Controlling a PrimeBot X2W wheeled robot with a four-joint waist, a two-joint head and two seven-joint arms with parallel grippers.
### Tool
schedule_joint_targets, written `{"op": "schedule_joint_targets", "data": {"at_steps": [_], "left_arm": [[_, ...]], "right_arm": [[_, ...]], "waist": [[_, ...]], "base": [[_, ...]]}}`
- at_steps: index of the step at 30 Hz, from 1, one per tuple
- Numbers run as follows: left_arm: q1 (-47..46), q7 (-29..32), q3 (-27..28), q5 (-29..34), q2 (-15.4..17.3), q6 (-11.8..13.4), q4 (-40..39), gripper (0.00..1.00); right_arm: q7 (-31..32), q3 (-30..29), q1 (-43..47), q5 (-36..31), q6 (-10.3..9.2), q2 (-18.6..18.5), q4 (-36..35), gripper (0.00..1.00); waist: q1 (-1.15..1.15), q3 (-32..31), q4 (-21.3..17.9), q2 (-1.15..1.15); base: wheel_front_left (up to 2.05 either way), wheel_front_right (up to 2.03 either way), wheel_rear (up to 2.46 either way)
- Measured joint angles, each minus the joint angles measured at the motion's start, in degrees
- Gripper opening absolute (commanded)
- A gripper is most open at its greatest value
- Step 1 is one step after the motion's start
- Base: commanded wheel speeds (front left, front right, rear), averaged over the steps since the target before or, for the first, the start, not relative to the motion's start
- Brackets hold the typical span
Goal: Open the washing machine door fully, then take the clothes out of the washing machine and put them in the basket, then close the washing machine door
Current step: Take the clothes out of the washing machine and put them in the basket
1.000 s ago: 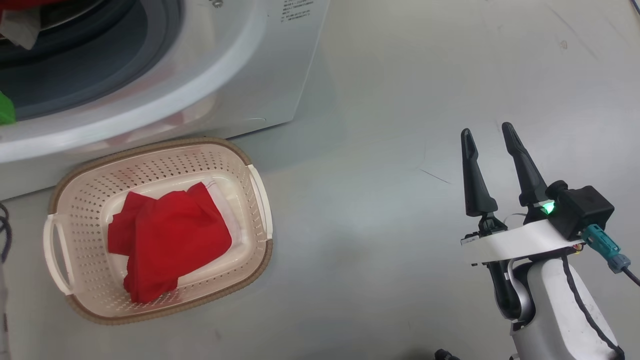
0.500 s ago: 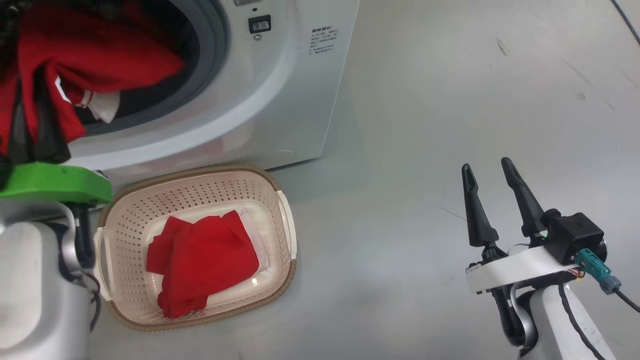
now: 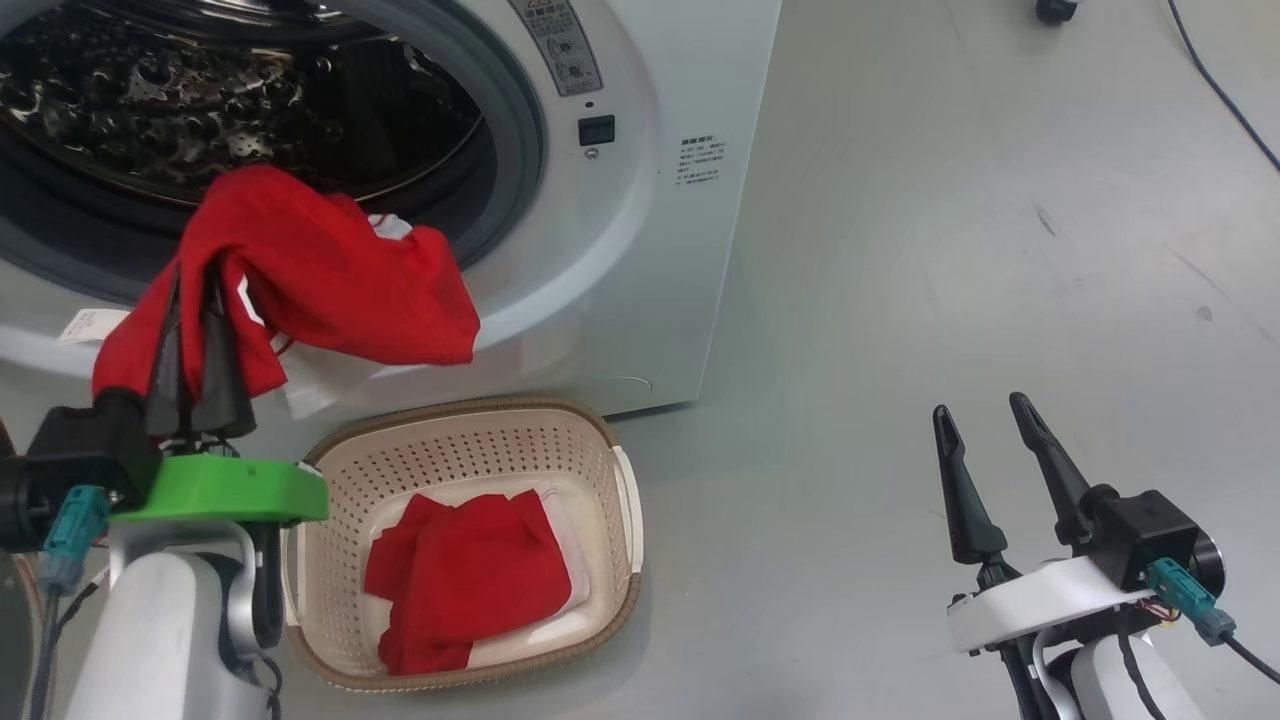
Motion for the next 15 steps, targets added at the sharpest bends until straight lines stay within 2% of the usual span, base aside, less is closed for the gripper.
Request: {"op": "schedule_joint_targets", "data": {"at_steps": [9, 15], "left_arm": [[6.66, 0.36, -1.58, -0.27, -1.3, 0.01, -1.13, 0.0], [9.35, 0.79, -2.56, -0.99, -1.83, 0.51, -0.86, 0.0]], "right_arm": [[0.0, 1.14, 1.41, -0.09, 0.48, 0.01, -0.14, 1.0], [0.0, 1.53, 1.47, -0.34, 0.48, 0.02, -0.75, 1.0]], "waist": [[0.0, -2.87, 2.43, 0.0], [0.0, -2.7, 2.38, 0.0]], "base": [[0.0, 0.0, 0.0], [0.0, 0.0, 0.0]]}}
